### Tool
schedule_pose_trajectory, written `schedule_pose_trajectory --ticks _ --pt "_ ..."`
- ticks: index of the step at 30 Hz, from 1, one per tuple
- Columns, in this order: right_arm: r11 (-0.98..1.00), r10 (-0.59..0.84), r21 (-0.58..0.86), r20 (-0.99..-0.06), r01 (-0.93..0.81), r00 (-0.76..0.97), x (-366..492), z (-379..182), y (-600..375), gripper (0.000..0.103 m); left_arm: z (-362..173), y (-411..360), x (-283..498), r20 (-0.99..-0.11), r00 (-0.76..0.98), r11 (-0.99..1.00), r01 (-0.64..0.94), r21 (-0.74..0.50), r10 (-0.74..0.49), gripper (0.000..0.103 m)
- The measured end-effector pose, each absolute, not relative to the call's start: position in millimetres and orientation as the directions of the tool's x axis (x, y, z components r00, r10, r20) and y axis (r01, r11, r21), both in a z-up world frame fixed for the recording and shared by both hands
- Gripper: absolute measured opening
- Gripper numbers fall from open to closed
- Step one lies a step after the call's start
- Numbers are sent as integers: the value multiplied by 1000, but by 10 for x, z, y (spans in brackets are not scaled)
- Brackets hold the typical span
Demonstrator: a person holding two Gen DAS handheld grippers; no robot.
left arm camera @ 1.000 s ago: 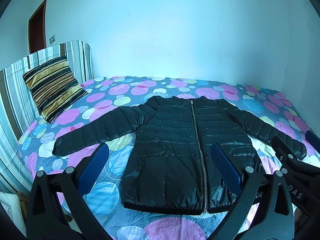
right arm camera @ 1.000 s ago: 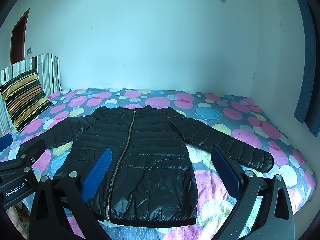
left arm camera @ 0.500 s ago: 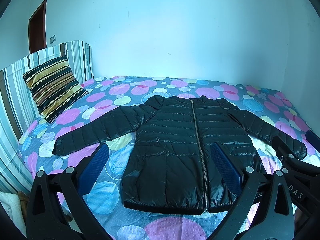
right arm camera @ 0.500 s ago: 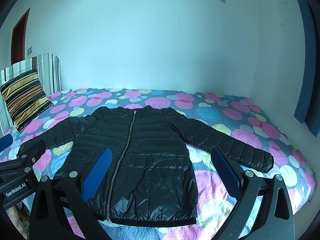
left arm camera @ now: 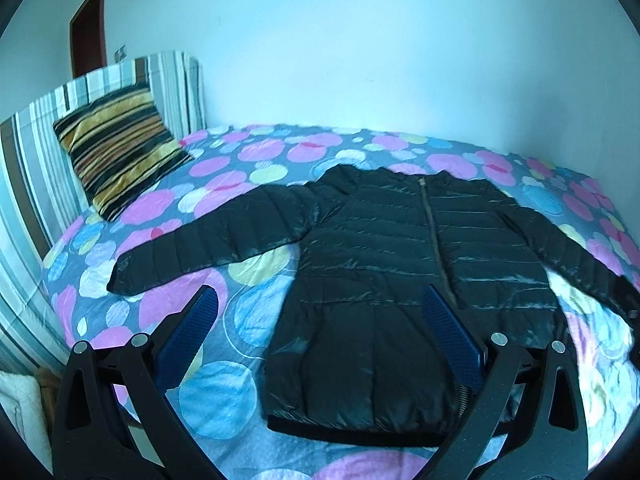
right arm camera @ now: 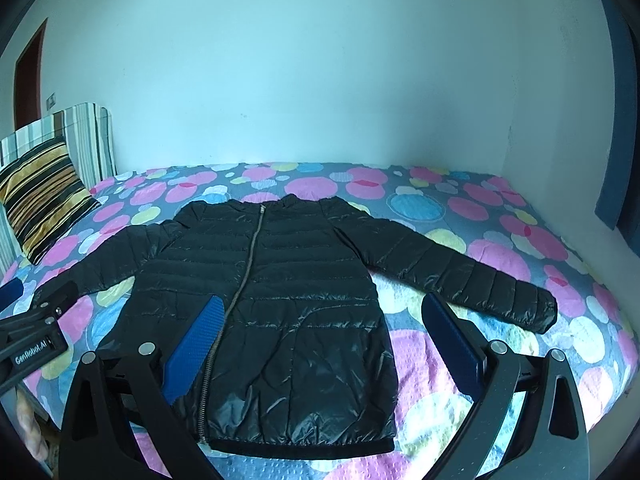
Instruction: Fold large clothes
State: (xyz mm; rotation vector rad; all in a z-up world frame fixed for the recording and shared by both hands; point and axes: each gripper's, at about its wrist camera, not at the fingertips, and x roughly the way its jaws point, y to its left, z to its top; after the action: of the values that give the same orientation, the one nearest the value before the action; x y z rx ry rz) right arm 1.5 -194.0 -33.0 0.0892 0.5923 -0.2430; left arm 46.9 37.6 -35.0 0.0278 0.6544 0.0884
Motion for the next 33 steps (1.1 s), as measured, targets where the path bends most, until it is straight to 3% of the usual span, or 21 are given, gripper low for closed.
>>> schedule_pose_trajectory --ticks 8,12,16,22,33 --pt "917 -203 142 -639 373 742 305 -700 -2676 98 -926 1065 1222 -691 704 978 -208 19 163 101" --pt "858 -286 145 -662 493 693 412 -884 -3213 98 -1233 1386 1564 -725 661 962 -274 6 193 101" --pt "776 -381 126 -687 618 619 471 -1049 -3808 98 -1538 1712 1839 -766 555 912 -397 101 326 101" --pt "633 -491 97 -717 768 495 358 -1290 -4597 98 -1773 2000 2035 -727 438 819 -490 299 528 101" --pt "480 -488 132 -782 867 388 332 -1713 -5435 97 -1931 2048 2090 -746 376 802 -489 344 549 101"
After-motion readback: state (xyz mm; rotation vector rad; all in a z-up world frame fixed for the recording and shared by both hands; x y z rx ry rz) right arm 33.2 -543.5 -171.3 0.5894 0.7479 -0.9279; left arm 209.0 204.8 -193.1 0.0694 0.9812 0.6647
